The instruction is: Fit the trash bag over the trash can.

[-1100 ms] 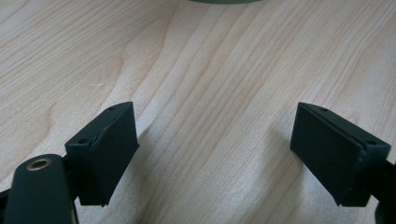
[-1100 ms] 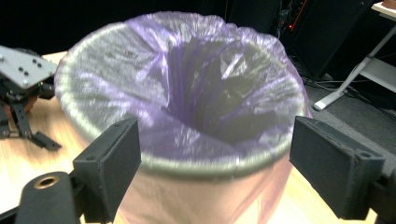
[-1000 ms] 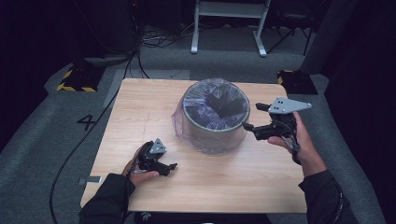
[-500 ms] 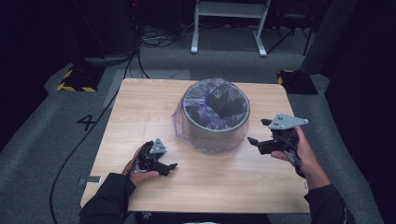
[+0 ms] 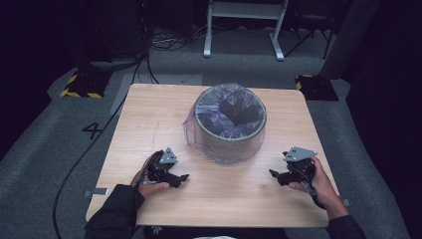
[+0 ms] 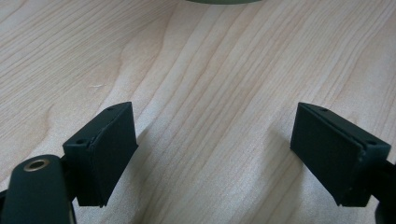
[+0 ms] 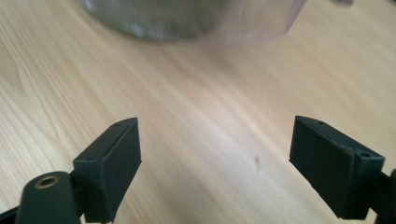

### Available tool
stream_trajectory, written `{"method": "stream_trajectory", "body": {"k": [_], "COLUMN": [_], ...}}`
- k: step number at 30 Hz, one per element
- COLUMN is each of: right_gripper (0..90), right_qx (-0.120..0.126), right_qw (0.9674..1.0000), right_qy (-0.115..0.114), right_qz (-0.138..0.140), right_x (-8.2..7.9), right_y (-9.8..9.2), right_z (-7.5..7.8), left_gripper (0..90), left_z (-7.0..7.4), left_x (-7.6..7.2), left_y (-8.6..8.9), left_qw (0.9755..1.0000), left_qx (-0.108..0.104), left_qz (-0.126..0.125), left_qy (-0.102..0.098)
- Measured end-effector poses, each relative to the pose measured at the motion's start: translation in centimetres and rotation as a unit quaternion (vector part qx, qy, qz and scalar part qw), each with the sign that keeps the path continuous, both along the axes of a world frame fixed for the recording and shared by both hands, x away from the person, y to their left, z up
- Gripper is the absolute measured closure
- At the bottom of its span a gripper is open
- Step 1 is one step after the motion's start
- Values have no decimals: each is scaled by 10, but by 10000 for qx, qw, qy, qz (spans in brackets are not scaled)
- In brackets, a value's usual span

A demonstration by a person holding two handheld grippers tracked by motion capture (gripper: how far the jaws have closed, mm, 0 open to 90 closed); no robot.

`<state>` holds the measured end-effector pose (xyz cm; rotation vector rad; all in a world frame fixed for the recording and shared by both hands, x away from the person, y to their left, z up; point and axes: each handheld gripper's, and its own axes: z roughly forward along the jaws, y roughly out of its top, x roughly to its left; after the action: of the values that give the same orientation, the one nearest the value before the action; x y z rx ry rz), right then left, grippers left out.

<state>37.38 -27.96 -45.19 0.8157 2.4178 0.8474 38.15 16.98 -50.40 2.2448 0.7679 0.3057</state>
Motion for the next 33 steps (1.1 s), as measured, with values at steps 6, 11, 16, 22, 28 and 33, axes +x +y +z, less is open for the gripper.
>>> {"method": "stream_trajectory", "body": {"k": [6, 11, 16, 22, 28, 33], "right_gripper": [164, 162, 159, 159, 157, 153], "right_qx": [30, 500, 935, 1012, 1008, 1005], "right_qw": [9996, 9970, 9932, 9921, 9920, 9920], "right_qy": [229, 532, 540, 453, 442, 442], "right_qz": [-159, -250, -424, -589, -626, -629], "right_x": [-7, -16, -27, -39, -45, -45], "right_y": [-12, -27, -42, -50, -55, -55], "right_z": [-26, -43, -50, -52, -52, -52], "left_gripper": [137, 136, 137, 140, 141, 140], "left_z": [0, 0, 0, 0, 0, 0], "left_x": [1, 0, 0, 0, -1, -1], "left_y": [0, 0, 0, 0, 0, 0], "left_qw": [10000, 10000, 10000, 10000, 10000, 10000], "left_qx": [1, 11, 6, 13, 1, 0], "left_qz": [-20, -16, -9, -13, -2, -4], "left_qy": [1, -5, -5, -23, -14, -14]}}
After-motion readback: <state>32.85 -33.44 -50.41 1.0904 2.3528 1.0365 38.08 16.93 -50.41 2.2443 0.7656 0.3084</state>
